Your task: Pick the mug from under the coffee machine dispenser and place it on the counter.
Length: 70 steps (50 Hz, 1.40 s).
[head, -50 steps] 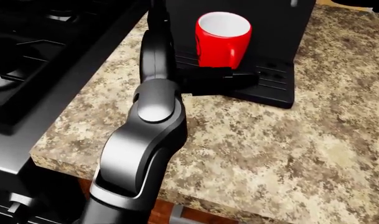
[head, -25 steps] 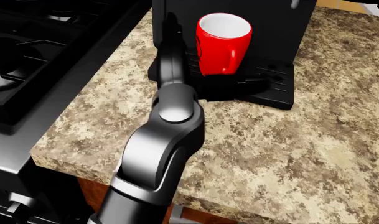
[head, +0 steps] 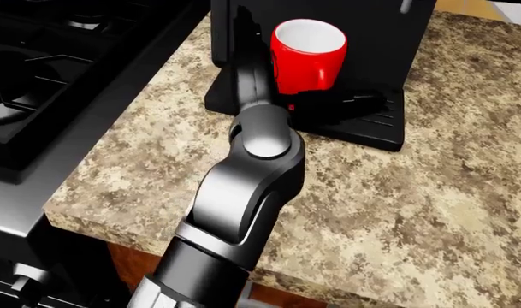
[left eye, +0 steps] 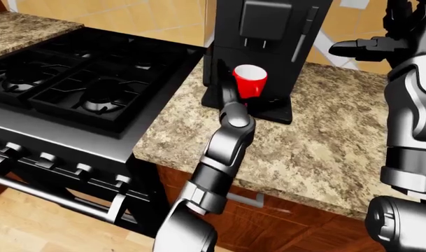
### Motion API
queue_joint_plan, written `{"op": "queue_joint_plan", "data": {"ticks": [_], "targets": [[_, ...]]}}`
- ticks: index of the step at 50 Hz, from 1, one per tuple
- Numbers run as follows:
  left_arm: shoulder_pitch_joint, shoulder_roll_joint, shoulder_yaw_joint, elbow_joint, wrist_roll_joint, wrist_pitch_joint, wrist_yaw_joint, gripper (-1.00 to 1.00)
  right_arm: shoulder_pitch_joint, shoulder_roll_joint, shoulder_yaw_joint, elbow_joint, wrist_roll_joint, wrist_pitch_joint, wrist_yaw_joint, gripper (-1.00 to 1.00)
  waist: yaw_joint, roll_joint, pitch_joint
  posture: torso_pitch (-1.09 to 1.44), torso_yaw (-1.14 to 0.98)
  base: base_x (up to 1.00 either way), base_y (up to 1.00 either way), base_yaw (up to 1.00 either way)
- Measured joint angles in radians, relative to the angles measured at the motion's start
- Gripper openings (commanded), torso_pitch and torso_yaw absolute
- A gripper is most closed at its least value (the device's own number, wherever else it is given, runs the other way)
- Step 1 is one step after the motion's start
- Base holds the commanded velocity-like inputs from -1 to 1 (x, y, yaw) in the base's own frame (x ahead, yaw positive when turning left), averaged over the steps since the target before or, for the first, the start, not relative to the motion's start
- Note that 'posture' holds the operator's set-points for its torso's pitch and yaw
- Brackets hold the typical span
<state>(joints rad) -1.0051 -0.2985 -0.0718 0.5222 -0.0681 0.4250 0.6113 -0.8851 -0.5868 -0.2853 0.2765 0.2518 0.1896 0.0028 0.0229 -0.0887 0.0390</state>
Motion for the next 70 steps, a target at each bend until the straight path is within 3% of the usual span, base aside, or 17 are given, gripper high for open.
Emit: {"op": "queue_joint_plan", "data": {"ticks": [19,36,39,43,44,56,58,60,70], "targets": [[-0.116,0.029,0.044,0.261,-0.005,-0.129,0.006,1.0,-0.002,-0.002,-0.001,-0.002,0.002,0.004,-0.001,1.0,0.001,-0.004,-0.001,0.0,0.0,0.0,0.0,0.0],[-0.177,0.025,0.051,0.391,-0.004,-0.206,-0.004,0.99,-0.001,-0.005,-0.001,0.006,0.004,0.001,-0.001,1.0,0.001,-0.006,-0.002,0.0,0.0,0.0,0.0,0.0],[-0.193,0.029,0.056,0.425,-0.005,-0.224,-0.009,0.8,-0.002,-0.006,-0.002,0.007,0.004,-0.001,-0.001,1.0,0.001,-0.006,-0.002,0.0,0.0,0.0,0.0,0.0],[-0.207,0.032,0.063,0.458,-0.007,-0.244,-0.011,0.35,-0.001,-0.006,-0.002,0.003,0.005,0.0,-0.002,1.0,0.001,-0.007,-0.003,0.0,0.0,0.0,0.0,0.0],[-0.21,0.033,0.064,0.464,-0.007,-0.247,-0.011,0.15,-0.001,-0.006,-0.002,0.003,0.006,0.0,-0.002,1.0,0.001,-0.007,-0.003,0.0,0.0,0.0,0.0,0.0],[-0.213,0.032,0.066,0.477,-0.01,-0.255,-0.009,-0.22,-0.009,-0.012,-0.003,0.012,0.009,0.001,-0.003,1.0,0.003,-0.007,-0.004,0.0,0.0,0.0,0.0,0.0],[-0.212,0.031,0.065,0.476,-0.01,-0.255,-0.01,-0.5,-0.011,-0.014,-0.004,0.016,0.009,-0.002,-0.003,1.0,0.003,-0.008,-0.004,0.0,0.0,0.0,0.0,0.0],[-0.211,0.031,0.065,0.475,-0.008,-0.256,-0.011,-1.0,-0.013,-0.015,-0.004,0.017,0.01,-0.002,-0.003,1.0,0.003,-0.008,-0.003,0.0,0.0,0.0,0.0,0.0],[-0.194,0.029,0.044,0.434,0.006,-0.228,-0.037,-1.0,-0.008,-0.014,-0.002,0.016,0.01,-0.006,-0.004,1.0,0.003,-0.007,-0.001,0.0,0.0,0.0,0.0,0.0]]}}
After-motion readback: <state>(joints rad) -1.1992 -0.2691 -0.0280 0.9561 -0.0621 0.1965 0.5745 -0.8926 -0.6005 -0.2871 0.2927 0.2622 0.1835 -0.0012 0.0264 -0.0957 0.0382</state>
